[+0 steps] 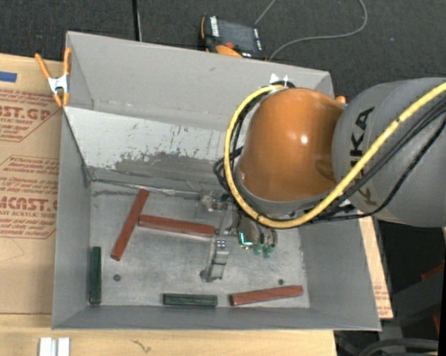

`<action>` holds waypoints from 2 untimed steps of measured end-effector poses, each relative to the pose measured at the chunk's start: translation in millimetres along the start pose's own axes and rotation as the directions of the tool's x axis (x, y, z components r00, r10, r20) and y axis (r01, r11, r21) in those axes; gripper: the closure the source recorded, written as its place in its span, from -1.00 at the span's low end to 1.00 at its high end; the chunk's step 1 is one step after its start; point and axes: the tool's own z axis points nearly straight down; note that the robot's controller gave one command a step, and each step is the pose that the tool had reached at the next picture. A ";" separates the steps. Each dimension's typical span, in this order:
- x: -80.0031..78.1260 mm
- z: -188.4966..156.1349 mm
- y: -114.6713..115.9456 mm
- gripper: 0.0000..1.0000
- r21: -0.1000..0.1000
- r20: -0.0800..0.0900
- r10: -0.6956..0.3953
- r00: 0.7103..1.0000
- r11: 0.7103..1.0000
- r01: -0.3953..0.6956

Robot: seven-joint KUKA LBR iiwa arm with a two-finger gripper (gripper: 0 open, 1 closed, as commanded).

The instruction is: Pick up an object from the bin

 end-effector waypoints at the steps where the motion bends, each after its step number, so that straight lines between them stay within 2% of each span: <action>1: -86.2 161.7 0.5 -1.00 -0.001 0.006 0.013 1.000 1.000 -0.013; 2: -62.8 126.4 11.0 -1.00 0.000 0.008 -0.098 0.995 0.995 0.098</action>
Offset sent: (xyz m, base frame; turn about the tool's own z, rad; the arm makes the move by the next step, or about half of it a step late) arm 0.0854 -0.0005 -0.1575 0.0142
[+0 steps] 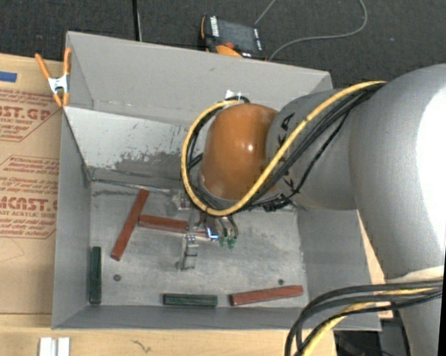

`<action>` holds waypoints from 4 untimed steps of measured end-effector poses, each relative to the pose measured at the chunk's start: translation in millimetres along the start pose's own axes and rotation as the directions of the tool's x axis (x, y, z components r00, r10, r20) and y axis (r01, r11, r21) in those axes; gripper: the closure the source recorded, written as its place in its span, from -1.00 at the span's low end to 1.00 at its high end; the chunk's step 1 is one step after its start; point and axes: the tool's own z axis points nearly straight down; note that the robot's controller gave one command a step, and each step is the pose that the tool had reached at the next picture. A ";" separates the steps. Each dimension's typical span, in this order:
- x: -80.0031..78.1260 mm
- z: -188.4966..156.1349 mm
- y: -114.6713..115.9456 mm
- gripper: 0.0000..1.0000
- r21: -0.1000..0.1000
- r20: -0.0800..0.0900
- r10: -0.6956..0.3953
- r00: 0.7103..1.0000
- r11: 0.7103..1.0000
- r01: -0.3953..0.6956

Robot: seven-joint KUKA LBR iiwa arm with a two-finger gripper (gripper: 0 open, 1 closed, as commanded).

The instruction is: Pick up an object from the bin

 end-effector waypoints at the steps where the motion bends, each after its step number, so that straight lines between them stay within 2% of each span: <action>1: -6.0 1.0 6.5 -1.00 -0.001 0.000 0.283 0.959 0.959 -0.283; 2: 2.5 32.5 -16.3 -1.00 0.003 -0.003 0.224 0.975 0.975 -0.224; 3: 2.4 32.8 -15.8 -1.00 0.001 0.000 0.223 0.975 0.975 -0.223; 4: 1.8 32.0 -15.7 1.00 -0.001 0.001 0.223 0.975 0.975 -0.223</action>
Offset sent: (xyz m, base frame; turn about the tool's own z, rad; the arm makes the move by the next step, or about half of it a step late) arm 0.0052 0.0062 -0.0007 0.2877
